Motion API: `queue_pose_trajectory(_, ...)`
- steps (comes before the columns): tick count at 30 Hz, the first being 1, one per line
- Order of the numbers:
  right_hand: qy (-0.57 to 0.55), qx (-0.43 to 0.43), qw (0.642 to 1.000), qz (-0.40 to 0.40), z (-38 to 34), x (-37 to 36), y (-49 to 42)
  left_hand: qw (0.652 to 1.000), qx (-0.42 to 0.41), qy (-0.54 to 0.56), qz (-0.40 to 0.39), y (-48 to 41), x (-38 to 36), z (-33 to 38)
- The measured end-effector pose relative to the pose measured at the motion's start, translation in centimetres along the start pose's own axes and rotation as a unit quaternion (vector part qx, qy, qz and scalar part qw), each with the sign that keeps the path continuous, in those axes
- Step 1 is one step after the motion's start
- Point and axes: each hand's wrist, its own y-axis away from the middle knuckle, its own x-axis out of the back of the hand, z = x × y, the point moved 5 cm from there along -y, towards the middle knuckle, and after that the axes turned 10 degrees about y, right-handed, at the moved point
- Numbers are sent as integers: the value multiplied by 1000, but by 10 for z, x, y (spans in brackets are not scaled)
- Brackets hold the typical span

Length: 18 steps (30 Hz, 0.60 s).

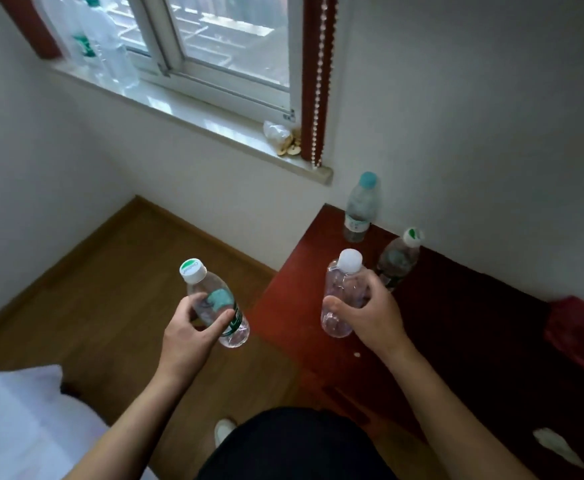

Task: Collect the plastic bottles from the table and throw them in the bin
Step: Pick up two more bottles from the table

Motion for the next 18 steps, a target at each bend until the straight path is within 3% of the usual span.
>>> queue_pose_trajectory(8,61,37,989,-131,-75,-142,7,990,72,39,115,26,135,-74)
queue_pose_trajectory(18,145,63,962,-225,-111,-283,21,941,204,78,258,83,268,-164)
